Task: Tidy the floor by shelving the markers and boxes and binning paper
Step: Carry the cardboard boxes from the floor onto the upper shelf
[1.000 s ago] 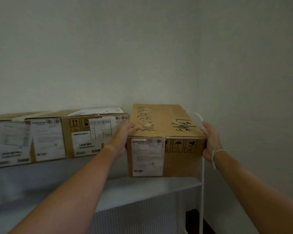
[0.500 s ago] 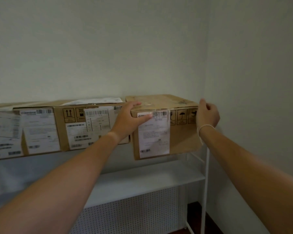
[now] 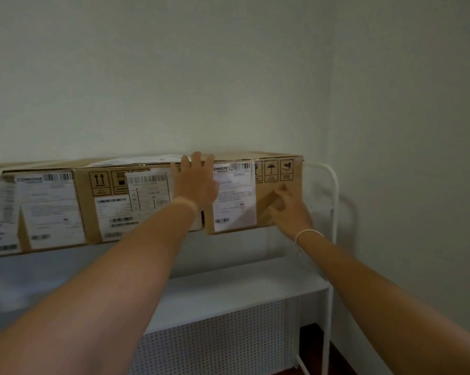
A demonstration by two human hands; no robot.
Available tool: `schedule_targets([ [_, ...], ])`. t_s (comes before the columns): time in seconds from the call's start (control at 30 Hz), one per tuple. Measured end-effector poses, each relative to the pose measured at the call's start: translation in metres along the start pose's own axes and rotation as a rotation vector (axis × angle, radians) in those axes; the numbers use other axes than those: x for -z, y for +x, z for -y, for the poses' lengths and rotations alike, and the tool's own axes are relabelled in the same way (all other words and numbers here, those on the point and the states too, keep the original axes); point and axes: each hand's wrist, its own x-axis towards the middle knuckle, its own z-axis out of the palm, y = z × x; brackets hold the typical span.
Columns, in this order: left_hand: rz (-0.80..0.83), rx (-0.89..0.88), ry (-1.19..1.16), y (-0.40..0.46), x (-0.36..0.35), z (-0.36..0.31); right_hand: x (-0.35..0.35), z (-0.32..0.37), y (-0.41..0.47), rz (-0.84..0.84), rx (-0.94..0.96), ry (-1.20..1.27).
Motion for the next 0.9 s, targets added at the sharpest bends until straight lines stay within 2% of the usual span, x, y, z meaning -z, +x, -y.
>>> schedule_targets([
  [0.07,0.020,-0.078,0.112,-0.007,-0.013,0.005,-0.014,-0.006,0.001,0.178,0.002,-0.128],
  [0.1,0.021,-0.107,0.161,-0.009,-0.018,0.006,-0.019,-0.007,0.002,0.214,-0.001,-0.180],
  [0.27,0.059,-0.170,0.417,-0.016,-0.035,0.013,-0.037,-0.010,0.009,0.329,-0.025,-0.253],
  [0.4,0.091,-0.148,0.511,-0.016,-0.041,0.011,-0.043,-0.010,0.012,0.409,-0.045,-0.293],
  [0.63,0.135,-0.141,0.454,-0.040,-0.040,0.003,-0.033,-0.013,-0.016,0.462,-0.078,-0.269],
  [0.9,0.283,-0.244,0.255,-0.115,-0.034,-0.039,0.020,-0.035,-0.108,0.461,-0.156,-0.263],
])
